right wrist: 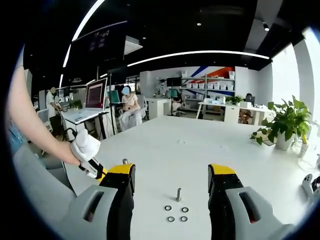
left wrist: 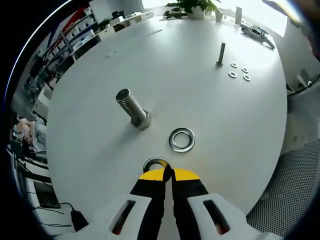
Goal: Place the washer onto the threaded stud by aligning its center hole with the stud, sliding it down to the base, and recovering from edge contact or off-axis alignment until the washer reaches the visible bottom stop.
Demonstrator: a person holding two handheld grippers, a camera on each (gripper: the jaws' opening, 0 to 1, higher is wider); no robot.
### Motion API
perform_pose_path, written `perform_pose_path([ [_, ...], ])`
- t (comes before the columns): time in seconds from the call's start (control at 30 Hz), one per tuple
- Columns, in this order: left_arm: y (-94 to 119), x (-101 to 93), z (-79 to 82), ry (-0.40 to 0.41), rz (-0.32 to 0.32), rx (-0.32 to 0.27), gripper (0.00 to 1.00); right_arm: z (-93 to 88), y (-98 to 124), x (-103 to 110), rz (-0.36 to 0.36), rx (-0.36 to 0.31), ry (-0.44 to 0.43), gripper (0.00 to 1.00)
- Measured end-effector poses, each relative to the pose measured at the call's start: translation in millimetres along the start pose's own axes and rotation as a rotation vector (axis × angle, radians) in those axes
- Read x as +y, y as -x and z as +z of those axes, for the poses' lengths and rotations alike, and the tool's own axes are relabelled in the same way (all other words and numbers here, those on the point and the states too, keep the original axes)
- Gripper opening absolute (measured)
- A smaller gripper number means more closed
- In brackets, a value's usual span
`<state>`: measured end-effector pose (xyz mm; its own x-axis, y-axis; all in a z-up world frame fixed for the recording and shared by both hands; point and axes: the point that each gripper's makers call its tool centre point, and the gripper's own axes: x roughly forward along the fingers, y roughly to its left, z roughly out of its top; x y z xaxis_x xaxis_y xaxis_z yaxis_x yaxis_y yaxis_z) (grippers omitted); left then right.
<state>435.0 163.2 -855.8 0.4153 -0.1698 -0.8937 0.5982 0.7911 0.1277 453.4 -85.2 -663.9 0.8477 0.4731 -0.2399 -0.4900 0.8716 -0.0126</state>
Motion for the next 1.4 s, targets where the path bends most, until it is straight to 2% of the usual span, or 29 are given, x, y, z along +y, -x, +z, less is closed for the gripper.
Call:
perform_pose_path([
  [0.63, 20, 11.9, 30.3, -0.052, 0.018, -0.058, 0.02, -0.5, -1, 2, 0.007, 0.001, -0.001, 0.61],
  [1.4, 37, 31.8, 77.3, -0.107, 0.042, -0.118, 0.02, 0.9, 0, 2, 0.007, -0.004, 0.002, 0.61],
])
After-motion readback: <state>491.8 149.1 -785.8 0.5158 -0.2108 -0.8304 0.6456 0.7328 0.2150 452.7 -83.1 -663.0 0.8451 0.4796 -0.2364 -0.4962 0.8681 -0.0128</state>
